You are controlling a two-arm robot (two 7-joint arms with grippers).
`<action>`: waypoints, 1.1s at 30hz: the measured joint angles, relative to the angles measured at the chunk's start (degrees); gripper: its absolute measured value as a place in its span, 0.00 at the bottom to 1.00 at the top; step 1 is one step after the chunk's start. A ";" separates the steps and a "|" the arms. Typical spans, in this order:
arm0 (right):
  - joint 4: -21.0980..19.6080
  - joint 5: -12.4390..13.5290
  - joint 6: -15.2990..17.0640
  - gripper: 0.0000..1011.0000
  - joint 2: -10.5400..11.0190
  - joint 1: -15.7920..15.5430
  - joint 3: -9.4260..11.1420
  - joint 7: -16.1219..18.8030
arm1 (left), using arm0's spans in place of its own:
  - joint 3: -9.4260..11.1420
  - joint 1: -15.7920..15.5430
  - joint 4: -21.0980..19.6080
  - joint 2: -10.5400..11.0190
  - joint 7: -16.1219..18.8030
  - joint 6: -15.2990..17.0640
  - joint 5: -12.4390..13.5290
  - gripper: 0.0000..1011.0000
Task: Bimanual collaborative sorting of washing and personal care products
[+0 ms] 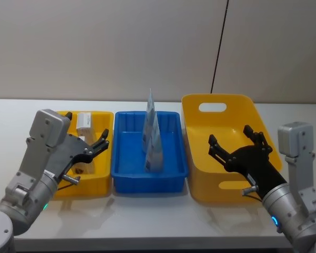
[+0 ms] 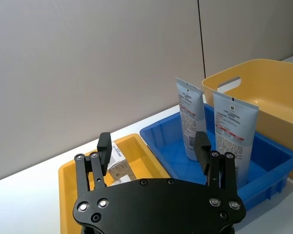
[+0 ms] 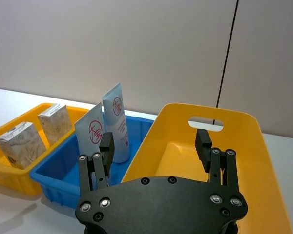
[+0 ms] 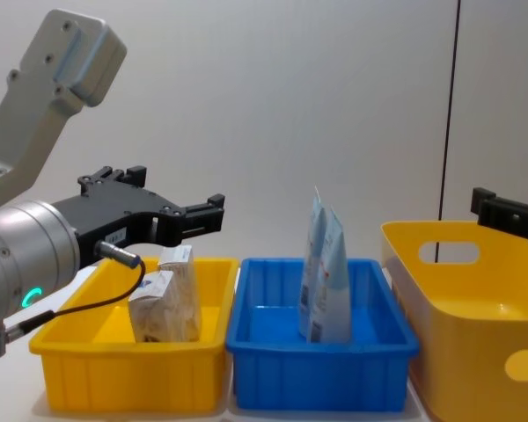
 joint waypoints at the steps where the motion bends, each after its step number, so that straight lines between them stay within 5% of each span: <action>1: 0.00 0.00 0.00 0.99 0.00 0.00 0.00 0.00 | 0.00 0.00 0.00 0.00 0.00 0.00 0.00 0.99; 33: 0.00 0.00 0.00 0.99 0.00 0.00 0.00 0.00 | 0.00 0.00 0.00 0.00 0.00 0.00 0.00 0.99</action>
